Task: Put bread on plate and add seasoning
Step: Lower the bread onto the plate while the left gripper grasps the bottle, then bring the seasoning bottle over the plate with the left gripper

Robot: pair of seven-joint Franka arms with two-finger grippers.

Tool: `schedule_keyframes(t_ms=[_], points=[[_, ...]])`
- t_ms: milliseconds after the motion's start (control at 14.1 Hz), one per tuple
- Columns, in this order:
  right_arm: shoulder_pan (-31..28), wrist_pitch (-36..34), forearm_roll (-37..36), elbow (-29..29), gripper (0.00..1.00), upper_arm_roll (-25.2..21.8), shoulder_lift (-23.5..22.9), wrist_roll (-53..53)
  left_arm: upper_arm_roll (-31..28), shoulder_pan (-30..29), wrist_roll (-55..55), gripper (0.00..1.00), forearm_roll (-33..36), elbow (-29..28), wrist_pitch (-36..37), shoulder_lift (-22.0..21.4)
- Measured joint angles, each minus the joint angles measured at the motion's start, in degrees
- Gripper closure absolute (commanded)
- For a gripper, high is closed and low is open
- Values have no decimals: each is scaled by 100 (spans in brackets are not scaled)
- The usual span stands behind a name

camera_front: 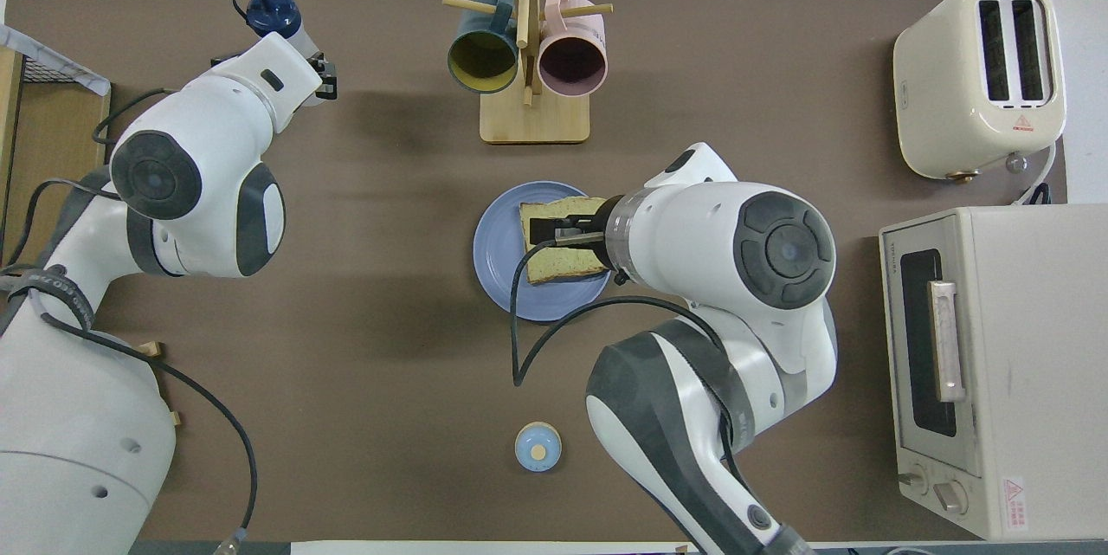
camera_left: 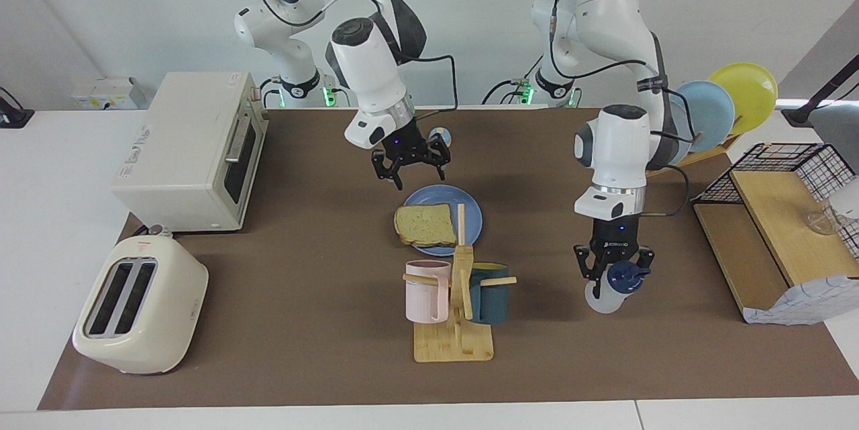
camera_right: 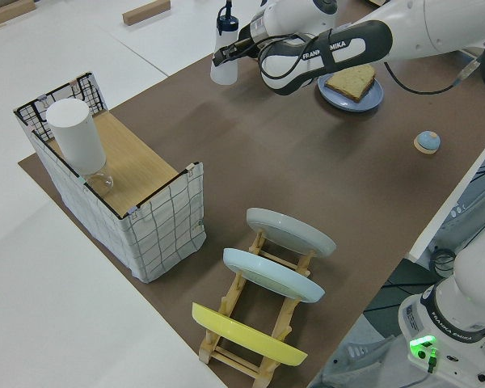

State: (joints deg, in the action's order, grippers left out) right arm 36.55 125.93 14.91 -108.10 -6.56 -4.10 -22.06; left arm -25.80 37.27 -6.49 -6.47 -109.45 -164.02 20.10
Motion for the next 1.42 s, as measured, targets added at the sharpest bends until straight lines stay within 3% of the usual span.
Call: schedule_keyframes(t_ms=[213, 425, 922, 1134, 1418], points=[[-362, -1986, 75, 1205, 0, -14, 211, 0, 25, 44, -898, 100, 0, 5, 1344, -610], [-643, -2651, 815, 1637, 0, -22, 178, -125, 38, 85, -2203, 100, 0, -5, 2852, -1336], [-595, -2558, 1840, 1649, 0, 49, 3, -1785, 96, 521, -3918, 100, 0, -354, 4863, -2606], [-597, -2540, 2001, 1649, 0, 49, 3, -2153, 294, 676, -4420, 100, 0, -426, 5448, -2844], [-420, -2008, 2118, 1619, 0, 57, -4, -2636, 786, 690, -4873, 100, 4, -636, 5509, -2945]])
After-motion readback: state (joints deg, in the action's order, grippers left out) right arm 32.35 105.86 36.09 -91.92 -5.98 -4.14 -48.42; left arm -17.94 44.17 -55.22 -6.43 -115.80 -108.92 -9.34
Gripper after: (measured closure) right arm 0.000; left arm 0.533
